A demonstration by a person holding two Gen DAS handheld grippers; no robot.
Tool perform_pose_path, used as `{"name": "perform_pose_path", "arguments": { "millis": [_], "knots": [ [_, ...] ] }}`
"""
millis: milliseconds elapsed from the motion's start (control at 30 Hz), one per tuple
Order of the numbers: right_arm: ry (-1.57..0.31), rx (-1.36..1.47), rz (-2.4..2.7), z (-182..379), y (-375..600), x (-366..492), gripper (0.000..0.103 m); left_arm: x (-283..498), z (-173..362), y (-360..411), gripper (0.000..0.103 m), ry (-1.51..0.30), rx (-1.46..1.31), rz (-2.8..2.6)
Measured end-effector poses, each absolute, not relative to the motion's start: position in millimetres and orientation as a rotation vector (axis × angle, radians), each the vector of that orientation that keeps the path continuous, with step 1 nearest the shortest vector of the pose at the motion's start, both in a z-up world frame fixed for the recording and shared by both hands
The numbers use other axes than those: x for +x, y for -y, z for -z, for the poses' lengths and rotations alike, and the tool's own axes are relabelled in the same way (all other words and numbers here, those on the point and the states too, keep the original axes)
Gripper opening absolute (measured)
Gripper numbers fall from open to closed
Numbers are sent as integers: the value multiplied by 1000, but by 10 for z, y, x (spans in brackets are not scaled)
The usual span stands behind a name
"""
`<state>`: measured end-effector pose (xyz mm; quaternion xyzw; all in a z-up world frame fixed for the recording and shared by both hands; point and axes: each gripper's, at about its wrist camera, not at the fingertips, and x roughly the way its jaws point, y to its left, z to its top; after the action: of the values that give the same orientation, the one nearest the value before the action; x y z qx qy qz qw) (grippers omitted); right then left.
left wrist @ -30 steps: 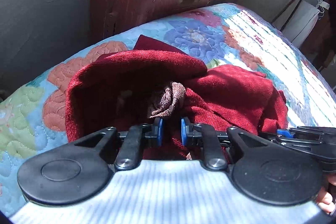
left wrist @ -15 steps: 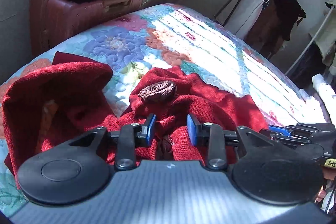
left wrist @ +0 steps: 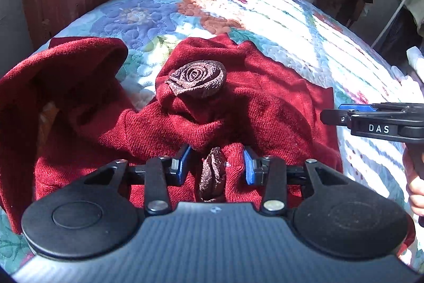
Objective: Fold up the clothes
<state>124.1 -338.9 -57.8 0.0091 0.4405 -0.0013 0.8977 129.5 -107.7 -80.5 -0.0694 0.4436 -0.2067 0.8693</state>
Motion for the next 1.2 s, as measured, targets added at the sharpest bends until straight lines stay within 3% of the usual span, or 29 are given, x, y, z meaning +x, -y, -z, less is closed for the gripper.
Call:
{"name": "perform_pose_path", "arguments": {
  "millis": [167,200,233,267,400,467,600,733,900,1100,1200],
  "knots": [
    [-988,92,14,859,3338,1565,47,1315,824,1068,41,-933,-143,435],
    [-1006,93,29,942,3336,1626,42,1316,825,1066,41,-934,-142,435],
    [-1004,71,35,982,3322,1653,28,1317,823,1063,41,-936,-141,434],
    [-968,20,35,944,3286,1625,5,1314,814,1060,41,-937,-140,434],
    [-791,-156,51,544,3209,1339,4,1291,683,1035,42,-922,-126,443],
    [-757,-176,102,316,3377,1205,4,1268,598,999,51,-913,-138,445],
    [-722,-186,208,-21,3847,976,4,1207,433,917,56,-878,-155,465],
    [-782,-78,286,87,4405,865,3,1253,383,870,59,-877,-129,414],
    [-1016,118,326,794,4881,901,4,1487,413,888,59,-898,-36,327],
    [-993,-43,372,870,4632,952,14,2002,472,1198,59,-922,138,364],
    [-899,-248,411,623,4460,969,28,2249,424,1384,59,-878,218,364]
  ]
}}
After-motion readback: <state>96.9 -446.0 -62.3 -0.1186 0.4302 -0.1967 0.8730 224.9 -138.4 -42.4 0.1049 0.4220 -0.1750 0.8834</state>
